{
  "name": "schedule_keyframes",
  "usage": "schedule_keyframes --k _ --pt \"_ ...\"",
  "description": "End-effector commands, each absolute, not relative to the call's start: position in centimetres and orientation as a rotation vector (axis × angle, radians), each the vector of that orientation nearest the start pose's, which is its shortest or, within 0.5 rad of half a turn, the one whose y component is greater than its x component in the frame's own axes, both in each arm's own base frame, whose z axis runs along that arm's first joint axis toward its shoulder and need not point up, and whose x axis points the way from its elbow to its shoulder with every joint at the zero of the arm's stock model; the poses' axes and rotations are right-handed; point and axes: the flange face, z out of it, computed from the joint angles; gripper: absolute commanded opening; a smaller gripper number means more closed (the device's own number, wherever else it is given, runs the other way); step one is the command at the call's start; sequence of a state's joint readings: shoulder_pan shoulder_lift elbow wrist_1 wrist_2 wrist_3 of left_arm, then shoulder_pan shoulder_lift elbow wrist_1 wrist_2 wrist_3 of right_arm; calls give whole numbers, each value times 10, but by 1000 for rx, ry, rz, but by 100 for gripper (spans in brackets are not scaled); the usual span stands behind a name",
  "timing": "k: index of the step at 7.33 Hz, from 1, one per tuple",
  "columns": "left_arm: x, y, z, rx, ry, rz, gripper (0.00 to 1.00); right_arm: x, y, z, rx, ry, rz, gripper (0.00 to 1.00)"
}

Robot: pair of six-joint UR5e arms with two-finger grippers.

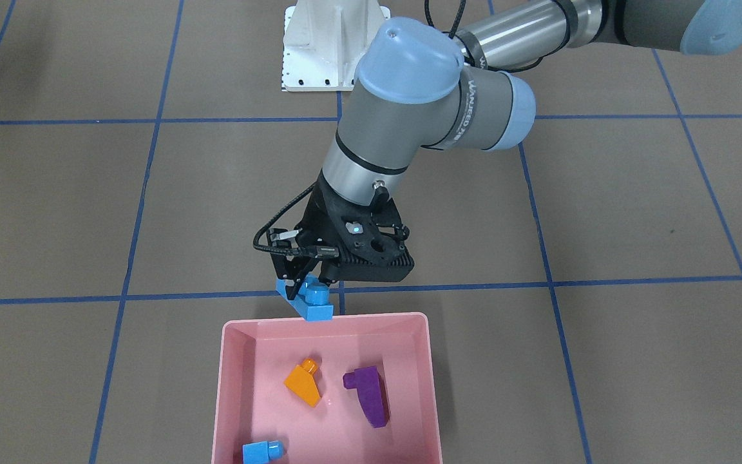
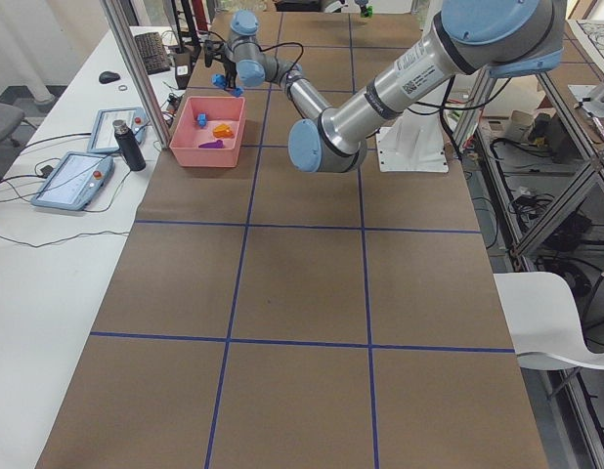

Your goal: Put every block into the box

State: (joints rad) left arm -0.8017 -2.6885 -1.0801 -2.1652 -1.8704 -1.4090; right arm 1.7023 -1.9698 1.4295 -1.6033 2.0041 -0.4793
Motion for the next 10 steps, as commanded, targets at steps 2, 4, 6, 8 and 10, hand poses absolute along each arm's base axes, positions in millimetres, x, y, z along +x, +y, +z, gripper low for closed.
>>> schedule_keyframes --k 2,4,6,8,10 --pt "505 -686 82 359 1157 -545 0 156 -195 829 -265 -522 -152 0" --pt "509 -694 96 349 1129 -581 0 174 -230 736 -208 -500 -130 0" --pt "515 -689 104 335 1123 -582 99 189 -281 676 -117 -479 -137 0" --pt "505 -677 110 338 1141 -568 100 193 -346 626 30 -510 -173 0" --pt "480 -663 132 334 1160 -562 100 169 -421 557 179 -578 -233 0"
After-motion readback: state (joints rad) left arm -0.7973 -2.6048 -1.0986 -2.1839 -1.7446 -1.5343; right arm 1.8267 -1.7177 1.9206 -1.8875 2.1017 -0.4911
